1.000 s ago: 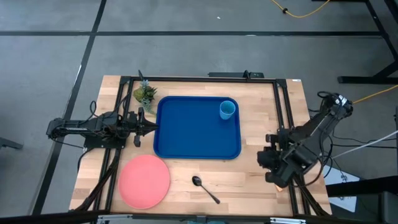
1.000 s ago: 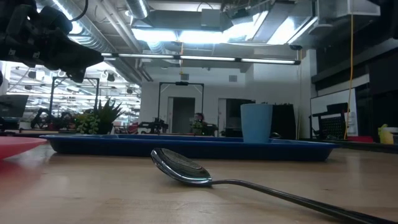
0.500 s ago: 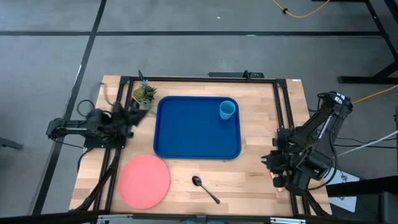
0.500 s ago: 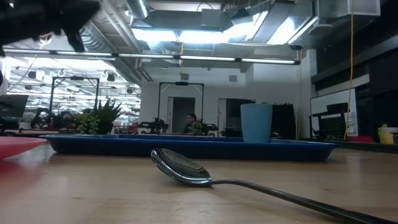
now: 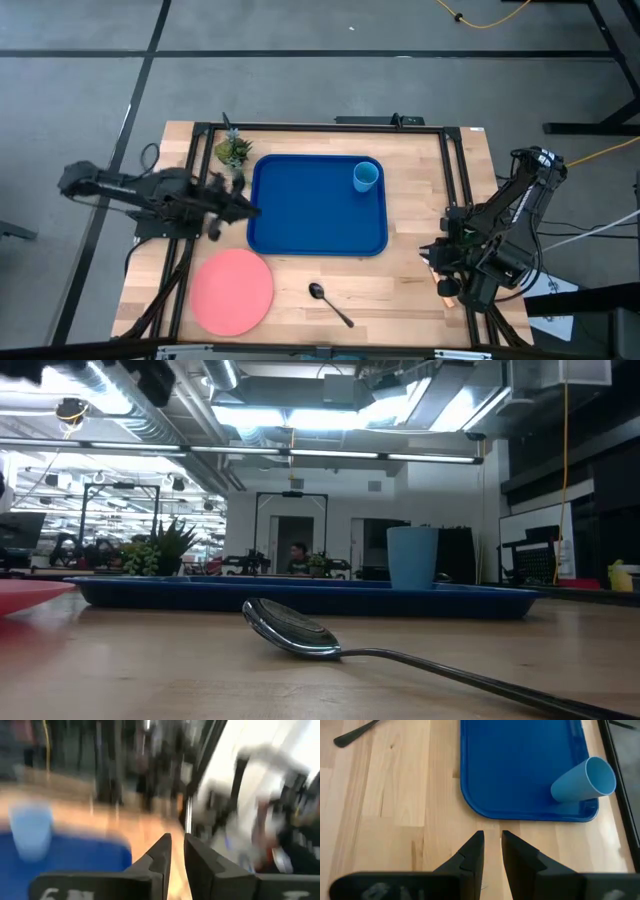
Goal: Pick and place plate/cup/fork/spoon on tray
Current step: Put the pink plate on the blue tray
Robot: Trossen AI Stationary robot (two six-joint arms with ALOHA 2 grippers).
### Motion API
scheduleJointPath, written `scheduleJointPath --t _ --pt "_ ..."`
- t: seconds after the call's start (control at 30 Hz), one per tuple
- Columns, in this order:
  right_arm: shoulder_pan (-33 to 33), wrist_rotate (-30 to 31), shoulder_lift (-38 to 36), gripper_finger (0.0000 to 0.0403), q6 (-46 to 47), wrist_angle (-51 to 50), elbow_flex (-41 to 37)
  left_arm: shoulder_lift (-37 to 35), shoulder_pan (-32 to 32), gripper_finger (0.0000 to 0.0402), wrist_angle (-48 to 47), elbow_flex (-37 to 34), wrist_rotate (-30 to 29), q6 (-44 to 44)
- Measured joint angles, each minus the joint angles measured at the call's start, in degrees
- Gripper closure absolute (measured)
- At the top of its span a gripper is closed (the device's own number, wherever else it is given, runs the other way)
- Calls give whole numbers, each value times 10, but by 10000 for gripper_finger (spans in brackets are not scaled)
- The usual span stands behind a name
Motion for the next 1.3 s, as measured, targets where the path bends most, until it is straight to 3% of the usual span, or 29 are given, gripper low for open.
scheduleJointPath --t 0.1,0.23,0.4,0.7,0.9,1.1,1.3 --pt "0 -1 0 330 0 0 0 83 -48 358 -184 122 -40 -72" --pt "0 -2 0 330 1 0 0 188 -112 359 -448 261 -94 -240" --pt "0 -4 0 330 13 0 0 286 -186 359 -624 355 -52 -412" --pt "0 -9 0 330 29 0 0 366 -310 359 -646 359 -84 -539" --pt "0 -9 0 330 29 1 0 392 -355 358 -646 359 -166 -611" --pt "0 -9 0 330 30 3 0 408 -359 356 -605 359 -158 -616" --pt "0 -9 0 330 30 3 0 424 -358 354 -586 359 -222 -575"
